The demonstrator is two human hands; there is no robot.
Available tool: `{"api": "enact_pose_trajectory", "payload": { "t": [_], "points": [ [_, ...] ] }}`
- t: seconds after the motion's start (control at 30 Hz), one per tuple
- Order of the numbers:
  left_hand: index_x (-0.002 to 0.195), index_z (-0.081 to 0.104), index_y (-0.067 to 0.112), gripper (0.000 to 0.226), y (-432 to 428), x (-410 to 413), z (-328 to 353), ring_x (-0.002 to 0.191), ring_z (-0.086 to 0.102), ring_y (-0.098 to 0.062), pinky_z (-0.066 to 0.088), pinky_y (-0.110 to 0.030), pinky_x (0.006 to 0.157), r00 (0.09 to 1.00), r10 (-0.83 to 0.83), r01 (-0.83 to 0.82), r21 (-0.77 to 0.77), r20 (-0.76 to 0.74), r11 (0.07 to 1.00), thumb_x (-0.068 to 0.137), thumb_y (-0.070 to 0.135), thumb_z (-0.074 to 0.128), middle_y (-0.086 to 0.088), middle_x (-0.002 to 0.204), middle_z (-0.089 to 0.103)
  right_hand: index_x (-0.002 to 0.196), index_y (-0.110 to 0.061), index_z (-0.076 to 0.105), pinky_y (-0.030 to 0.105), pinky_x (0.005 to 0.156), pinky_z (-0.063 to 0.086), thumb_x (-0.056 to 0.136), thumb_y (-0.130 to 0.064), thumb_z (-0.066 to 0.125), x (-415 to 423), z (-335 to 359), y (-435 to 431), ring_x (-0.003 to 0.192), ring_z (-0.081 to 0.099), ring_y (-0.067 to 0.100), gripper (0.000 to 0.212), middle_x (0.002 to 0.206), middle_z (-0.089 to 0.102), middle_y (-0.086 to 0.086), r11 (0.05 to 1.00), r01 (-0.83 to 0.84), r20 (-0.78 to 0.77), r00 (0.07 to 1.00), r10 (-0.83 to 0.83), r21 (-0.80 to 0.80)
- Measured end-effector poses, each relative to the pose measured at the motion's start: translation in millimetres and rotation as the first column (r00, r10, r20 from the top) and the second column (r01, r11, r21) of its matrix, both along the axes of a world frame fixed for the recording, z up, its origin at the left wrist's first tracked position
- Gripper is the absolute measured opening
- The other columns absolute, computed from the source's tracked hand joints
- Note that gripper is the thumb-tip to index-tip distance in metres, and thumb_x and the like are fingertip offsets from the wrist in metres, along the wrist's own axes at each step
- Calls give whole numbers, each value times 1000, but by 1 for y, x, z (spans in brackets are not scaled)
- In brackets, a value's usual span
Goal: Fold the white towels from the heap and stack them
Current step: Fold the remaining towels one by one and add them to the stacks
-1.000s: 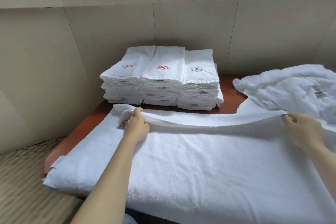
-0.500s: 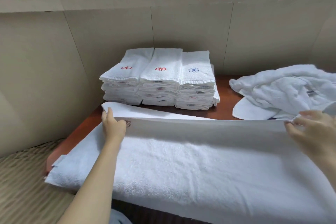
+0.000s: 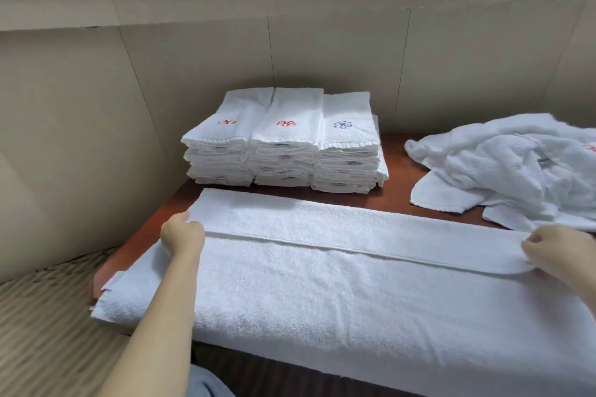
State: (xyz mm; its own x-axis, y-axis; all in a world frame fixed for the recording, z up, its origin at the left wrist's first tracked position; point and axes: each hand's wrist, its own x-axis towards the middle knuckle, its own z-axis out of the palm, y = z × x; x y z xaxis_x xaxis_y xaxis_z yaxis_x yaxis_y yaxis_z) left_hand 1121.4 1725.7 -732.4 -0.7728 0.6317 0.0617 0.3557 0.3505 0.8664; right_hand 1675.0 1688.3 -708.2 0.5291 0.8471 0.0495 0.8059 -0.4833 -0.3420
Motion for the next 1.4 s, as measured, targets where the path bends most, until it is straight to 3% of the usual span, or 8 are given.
{"api": "enact_pose_trajectory", "payload": {
  "t": [0.2,0.43,0.57,0.73,0.9,1.13,1.3,1.4],
  "points": [
    [130,56,0,47,-10,3,3,116,53,-40,44,-41,91,979,-8,-6,-66,-202,998,84,-9,48,-20,133,53,51,-9,64,31,64,51,66,4,55,3,1,-5,67,63,29,22,58,65,10,997,-22,-1,1000,22,-72],
    [131,50,-3,45,-8,1,3,115,49,-47,43,-45,90,977,58,-73,-70,-205,995,87,-5,48,-27,131,48,126,-5,57,39,92,40,75,4,59,3,0,-7,125,37,36,52,122,56,28,977,175,-209,967,-147,120],
    [130,43,-5,40,-2,4,0,120,44,-49,40,-52,96,976,84,-101,-78,-200,992,91,-1,48,-31,130,47,118,-9,61,35,80,42,70,8,61,24,-3,-18,108,51,29,51,107,59,22,897,420,-570,774,-275,137],
    [128,38,-6,45,2,6,-3,117,42,-54,39,-58,96,967,103,-124,-76,-233,989,86,-10,51,-34,131,41,55,-6,57,29,56,34,55,12,55,20,7,-23,70,46,29,18,63,50,13,866,473,-675,693,-251,164],
    [123,38,-8,49,-2,14,-5,112,41,-54,40,-61,93,944,70,-110,-110,-322,988,79,-13,58,-34,129,36,89,-9,69,29,73,38,73,2,50,15,2,-25,100,50,31,28,103,61,21,911,385,-488,830,-271,147],
    [128,55,10,36,-1,77,11,123,35,-35,31,-45,102,707,-392,249,-311,-589,917,94,19,49,-19,136,44,116,-10,60,33,91,39,84,-2,46,3,3,-24,121,39,27,36,124,50,22,928,316,-373,900,-227,198],
    [125,58,25,41,-12,170,7,125,41,-18,32,-36,107,183,-853,810,-417,-489,413,88,43,61,1,130,48,115,-11,65,33,95,40,85,-4,45,11,4,-29,119,44,30,36,127,53,21,889,396,-405,870,-283,229],
    [118,62,26,36,-15,205,2,114,49,-14,39,-36,99,114,-845,865,-365,-522,343,88,45,62,5,120,53,113,-11,67,34,89,46,84,-4,46,18,1,-36,117,49,32,36,122,57,20,880,428,-427,848,-313,206]
  ]
}}
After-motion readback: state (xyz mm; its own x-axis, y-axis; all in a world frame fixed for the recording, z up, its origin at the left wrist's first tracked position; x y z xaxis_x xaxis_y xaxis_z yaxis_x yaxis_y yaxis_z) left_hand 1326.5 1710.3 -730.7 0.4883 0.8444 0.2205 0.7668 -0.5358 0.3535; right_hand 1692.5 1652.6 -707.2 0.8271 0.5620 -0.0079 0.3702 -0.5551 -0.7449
